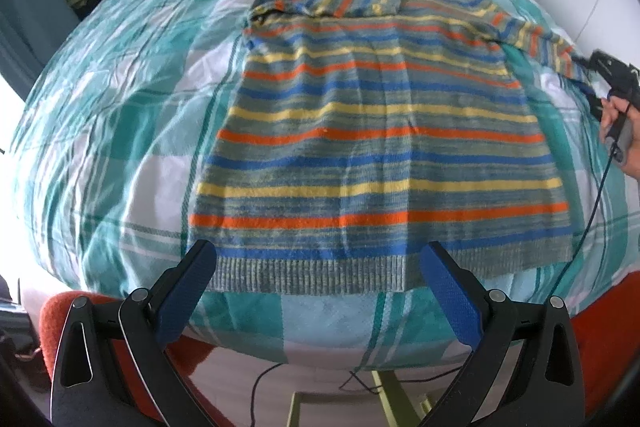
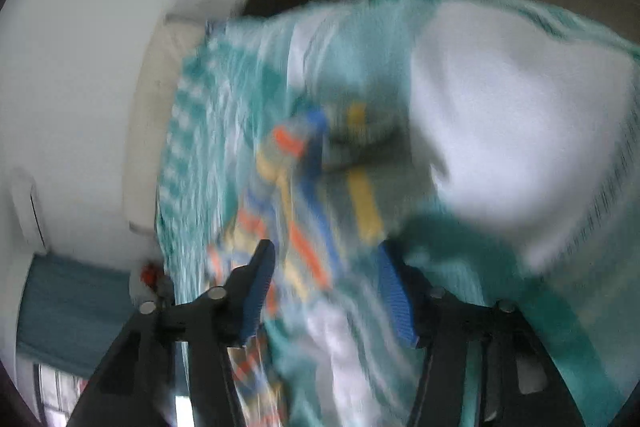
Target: Fold small clothes
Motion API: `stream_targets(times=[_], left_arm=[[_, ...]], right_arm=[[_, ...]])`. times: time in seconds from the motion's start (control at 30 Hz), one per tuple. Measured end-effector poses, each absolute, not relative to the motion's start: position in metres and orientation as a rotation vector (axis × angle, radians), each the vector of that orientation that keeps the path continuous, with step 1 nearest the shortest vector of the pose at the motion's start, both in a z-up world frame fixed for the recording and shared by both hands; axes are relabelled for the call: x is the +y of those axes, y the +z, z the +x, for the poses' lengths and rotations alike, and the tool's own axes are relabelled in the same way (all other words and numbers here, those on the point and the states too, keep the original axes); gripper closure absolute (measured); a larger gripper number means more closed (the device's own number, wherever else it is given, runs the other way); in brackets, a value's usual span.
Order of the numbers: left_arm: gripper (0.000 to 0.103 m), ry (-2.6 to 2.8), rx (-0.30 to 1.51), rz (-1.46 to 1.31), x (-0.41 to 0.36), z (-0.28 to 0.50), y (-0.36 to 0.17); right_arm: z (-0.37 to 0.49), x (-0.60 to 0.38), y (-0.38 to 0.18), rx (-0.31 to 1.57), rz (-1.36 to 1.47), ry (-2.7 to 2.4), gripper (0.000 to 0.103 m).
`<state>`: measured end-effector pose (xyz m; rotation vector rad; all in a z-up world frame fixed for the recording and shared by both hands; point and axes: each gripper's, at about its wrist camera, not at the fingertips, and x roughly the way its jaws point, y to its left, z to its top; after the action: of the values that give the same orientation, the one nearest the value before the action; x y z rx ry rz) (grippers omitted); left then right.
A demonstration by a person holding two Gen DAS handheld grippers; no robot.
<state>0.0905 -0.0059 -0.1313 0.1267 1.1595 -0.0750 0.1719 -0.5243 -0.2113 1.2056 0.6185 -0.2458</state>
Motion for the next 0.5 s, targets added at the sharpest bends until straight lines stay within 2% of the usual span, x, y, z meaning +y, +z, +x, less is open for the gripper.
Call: stream_targets(times=[0.03, 0.07, 0.2, 0.27, 0.3, 0.37, 0.43, 0.5], left_arm=[[0.001, -0.070, 1.157, 0.122, -0.004, 0.091, -0.130], [0.001, -0.066, 1.156, 0.115, -0.001, 0.092, -0.130], [0.001, -0.062, 1.166, 0.098, 0.004, 0.095, -0.138], [0.001, -0.068, 1.188, 0.112, 0.001, 0.097, -0.144], [0.001, -0.071, 1.191, 0.119, 0.000, 0.097, -0.145], [0.001, -0.070, 1.185, 0.130, 0.000, 0.096, -0.143], [0.001, -0.063, 1.174, 0.130, 0.003, 0.094, -0.140], [0.001, -0.051, 1.169, 0.130, 0.007, 0.094, -0.139]], right_arm=[[0.172, -0.527, -0.208, 0.605, 1.182, -0.261, 0.080], [0.172, -0.528, -0.201, 0.611, 1.131, -0.292, 0.100], [0.162, -0.512, -0.158, 0.705, 0.801, -0.352, 0.100], [0.162, -0.505, -0.165, 0.803, 0.649, -0.398, 0.100], [0.158, -0.508, -0.180, 0.876, 0.639, -0.410, 0.101], [0.150, -0.516, -0.192, 0.866, 0.698, -0.396, 0.102], [0.147, -0.516, -0.184, 0.842, 0.709, -0.403, 0.098], [0.146, -0.518, -0.177, 0.814, 0.747, -0.397, 0.089]])
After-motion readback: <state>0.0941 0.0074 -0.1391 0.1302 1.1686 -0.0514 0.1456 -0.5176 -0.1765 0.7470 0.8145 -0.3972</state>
